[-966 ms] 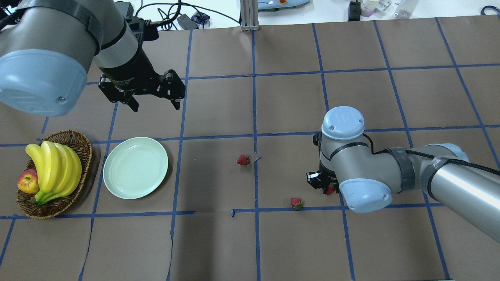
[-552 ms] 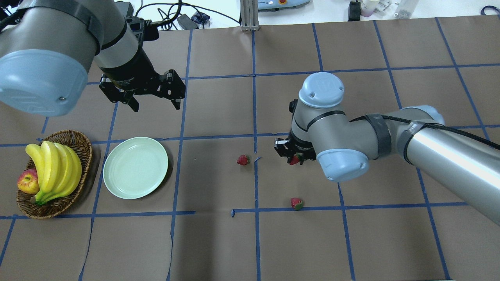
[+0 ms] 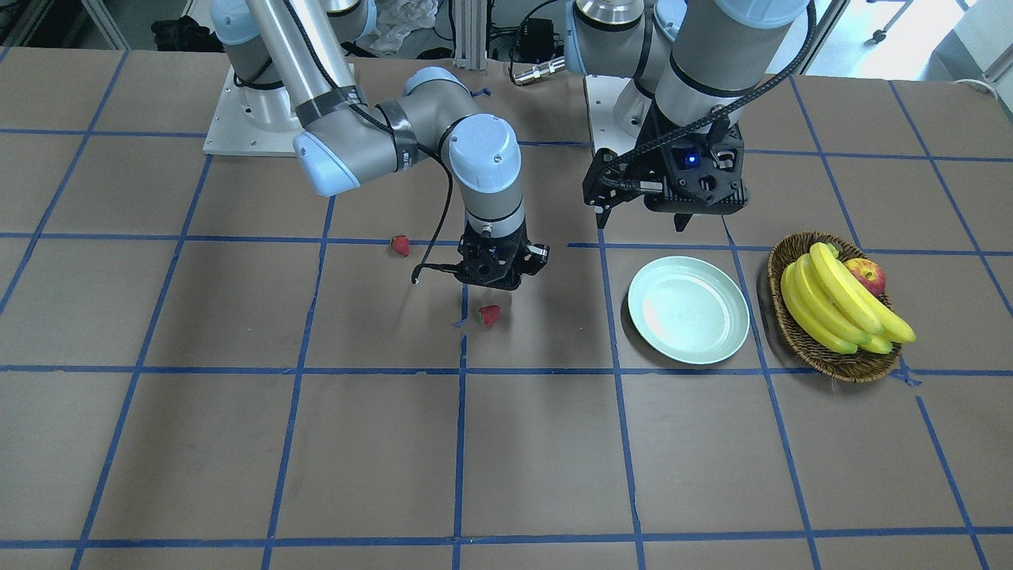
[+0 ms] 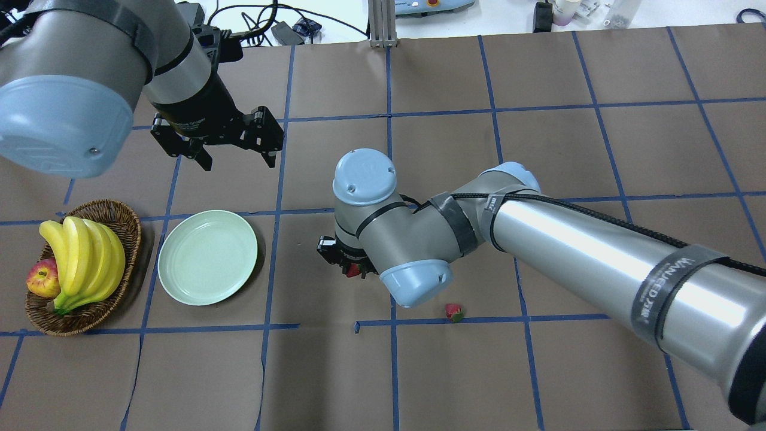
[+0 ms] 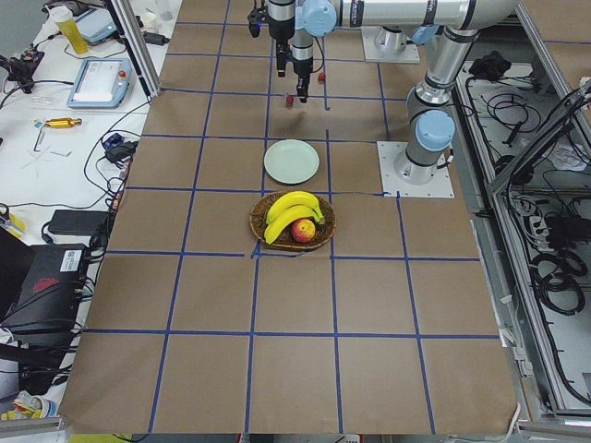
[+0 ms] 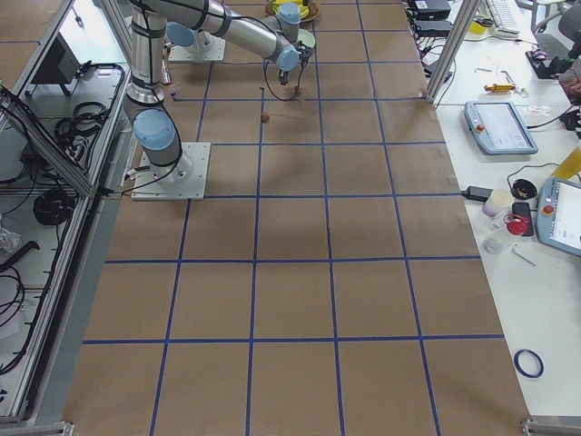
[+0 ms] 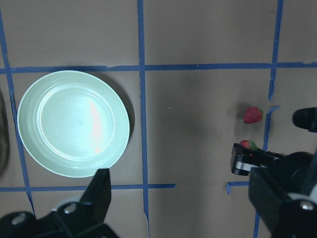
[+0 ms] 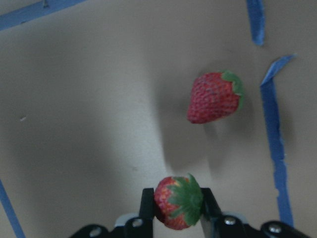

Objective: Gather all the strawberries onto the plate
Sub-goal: 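Carry the strawberry toward the plate with the right gripper and release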

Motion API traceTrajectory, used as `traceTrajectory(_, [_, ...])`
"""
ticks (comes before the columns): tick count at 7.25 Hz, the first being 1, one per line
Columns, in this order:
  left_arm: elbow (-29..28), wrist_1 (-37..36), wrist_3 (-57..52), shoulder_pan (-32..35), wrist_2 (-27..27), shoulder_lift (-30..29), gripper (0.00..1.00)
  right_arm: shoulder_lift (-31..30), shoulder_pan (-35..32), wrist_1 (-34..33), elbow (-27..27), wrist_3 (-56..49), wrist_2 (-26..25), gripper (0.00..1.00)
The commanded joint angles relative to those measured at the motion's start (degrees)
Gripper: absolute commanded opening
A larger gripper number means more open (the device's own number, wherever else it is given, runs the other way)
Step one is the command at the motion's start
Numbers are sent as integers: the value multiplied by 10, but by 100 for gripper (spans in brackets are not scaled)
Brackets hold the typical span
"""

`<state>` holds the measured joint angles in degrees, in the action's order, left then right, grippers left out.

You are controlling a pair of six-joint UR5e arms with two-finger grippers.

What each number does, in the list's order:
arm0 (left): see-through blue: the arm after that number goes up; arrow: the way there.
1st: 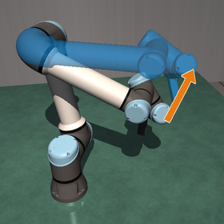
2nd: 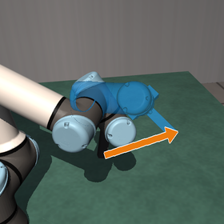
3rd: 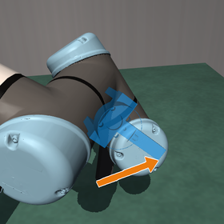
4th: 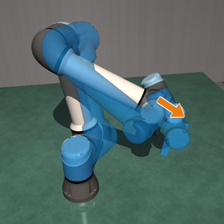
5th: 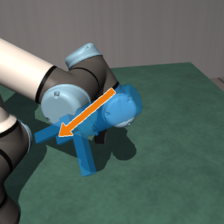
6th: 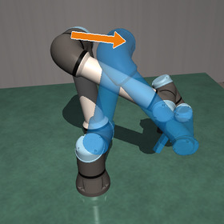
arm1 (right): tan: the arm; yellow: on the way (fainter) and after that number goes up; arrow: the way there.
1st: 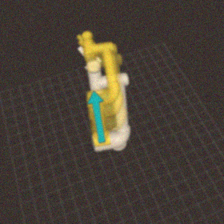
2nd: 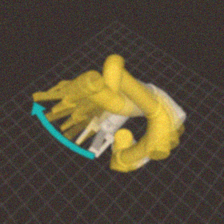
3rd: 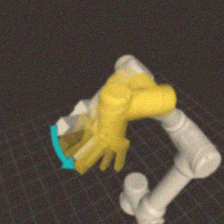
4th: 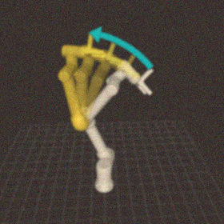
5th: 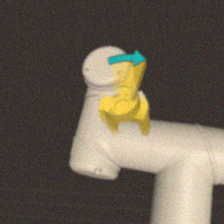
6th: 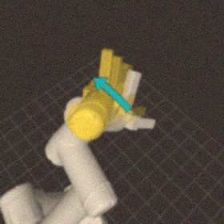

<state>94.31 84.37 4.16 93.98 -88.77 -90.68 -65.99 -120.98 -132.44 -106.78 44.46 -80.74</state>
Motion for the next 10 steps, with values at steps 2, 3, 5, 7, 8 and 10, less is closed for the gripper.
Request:
traceTrajectory(2, [0,0,0,0,0,2,100,-1,-4,-17,2,6,-8,100])
traceTrajectory(3, [0,0,0,0,1,2,100,-30,6,20,-1,5,-14,100])
traceTrajectory(5, [0,0,0,0,0,3,100,-89,49,165,-4,-64,-89,100])
traceTrajectory(7, [1,0,0,0,0,1,100,-114,87,204,-63,-164,-126,100])
traceTrajectory(8, [1,0,0,1,0,1,100,-118,92,183,-107,-165,-134,100])
traceTrajectory(10, [2,0,0,1,0,0,100,-117,94,131,-148,-189,-137,100])
